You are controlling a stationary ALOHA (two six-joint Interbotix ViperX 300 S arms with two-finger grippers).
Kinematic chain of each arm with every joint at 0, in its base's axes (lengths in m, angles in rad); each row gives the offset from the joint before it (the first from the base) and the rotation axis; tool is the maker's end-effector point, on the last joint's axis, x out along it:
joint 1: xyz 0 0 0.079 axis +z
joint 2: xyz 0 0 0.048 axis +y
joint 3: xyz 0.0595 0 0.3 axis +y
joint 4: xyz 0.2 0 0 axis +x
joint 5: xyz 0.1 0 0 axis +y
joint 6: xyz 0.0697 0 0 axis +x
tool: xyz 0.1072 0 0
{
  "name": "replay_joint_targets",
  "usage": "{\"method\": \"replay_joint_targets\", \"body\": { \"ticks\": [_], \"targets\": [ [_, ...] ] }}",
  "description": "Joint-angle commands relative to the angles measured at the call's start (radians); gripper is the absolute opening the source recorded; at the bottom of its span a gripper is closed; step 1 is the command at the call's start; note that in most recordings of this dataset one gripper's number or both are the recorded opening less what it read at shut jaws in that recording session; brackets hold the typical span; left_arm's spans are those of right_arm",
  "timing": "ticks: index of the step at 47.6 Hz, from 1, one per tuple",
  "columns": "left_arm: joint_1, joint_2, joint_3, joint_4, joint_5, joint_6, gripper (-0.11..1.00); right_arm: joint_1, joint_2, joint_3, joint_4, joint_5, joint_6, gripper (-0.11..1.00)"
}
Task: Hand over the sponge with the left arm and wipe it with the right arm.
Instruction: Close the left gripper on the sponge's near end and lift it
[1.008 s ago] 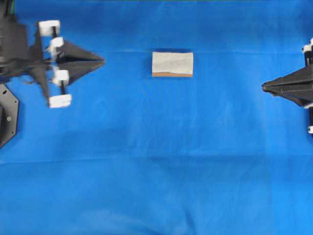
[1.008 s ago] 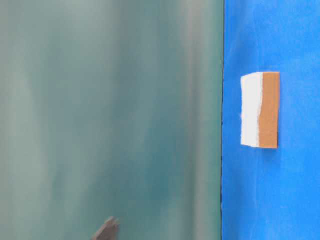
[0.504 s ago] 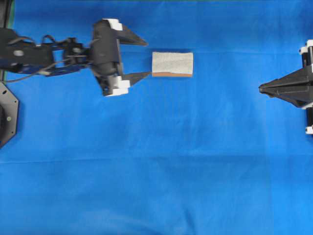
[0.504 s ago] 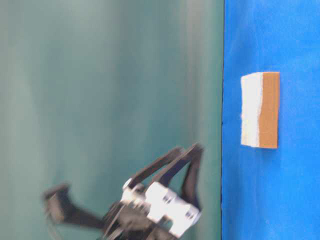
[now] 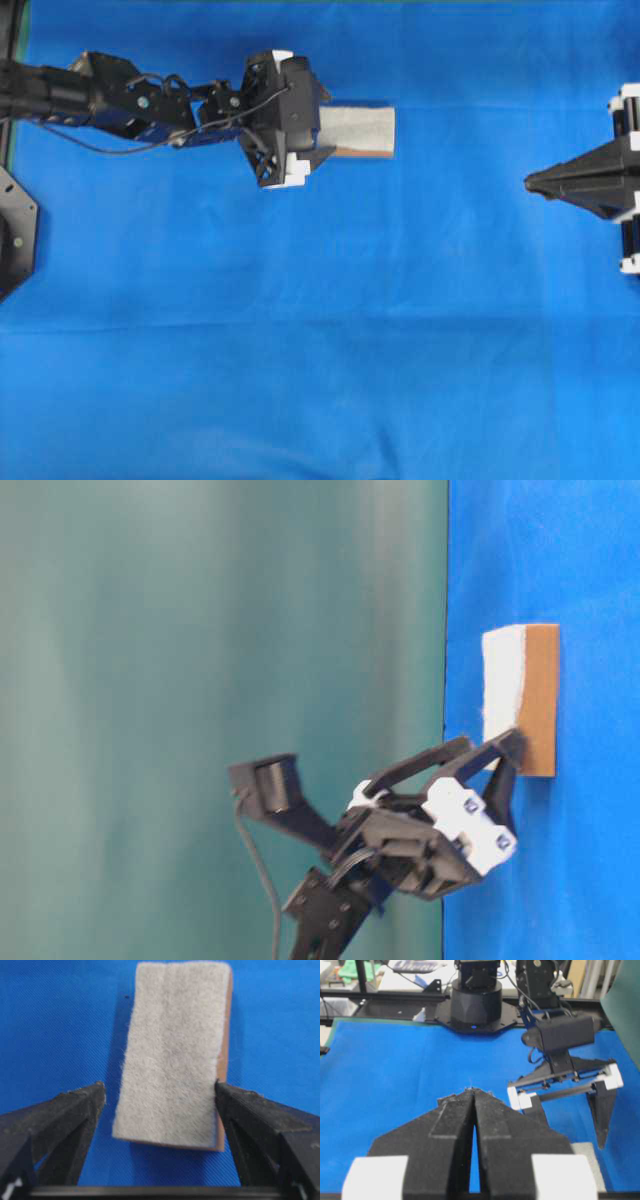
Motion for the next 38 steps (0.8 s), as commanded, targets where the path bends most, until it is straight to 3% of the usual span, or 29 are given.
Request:
{"method": "replay_joint_targets", "body": {
  "ticks": [1, 19, 23, 31, 34, 38],
  "targets": [
    [0.017, 0.014, -0.032, -0.002, -0.006, 0.006, 0.94, -0.002, 0.009, -0.015, -0.002, -0.003, 0.0, 0.0],
    [0.023, 0.043, -0.052, -0.003, 0.017, 0.0, 0.91, -0.002, 0.014, -0.015, -0.002, -0.003, 0.0, 0.0],
    [0.021, 0.038, -0.052, -0.003, 0.028, -0.009, 0.77, -0.002, 0.014, -0.015, -0.003, 0.0, 0.0, 0.0],
    [0.02, 0.026, -0.049, -0.003, 0.048, -0.018, 0.32, -0.002, 0.015, -0.014, -0.002, 0.008, 0.0, 0.0],
    [0.02, 0.018, -0.052, -0.003, 0.071, -0.021, 0.22, -0.002, 0.015, -0.014, -0.002, 0.009, 0.002, 0.0],
    [0.02, -0.003, -0.055, -0.003, 0.109, -0.025, 0.19, -0.002, 0.015, -0.014, -0.003, 0.009, 0.0, 0.0]
  ]
}}
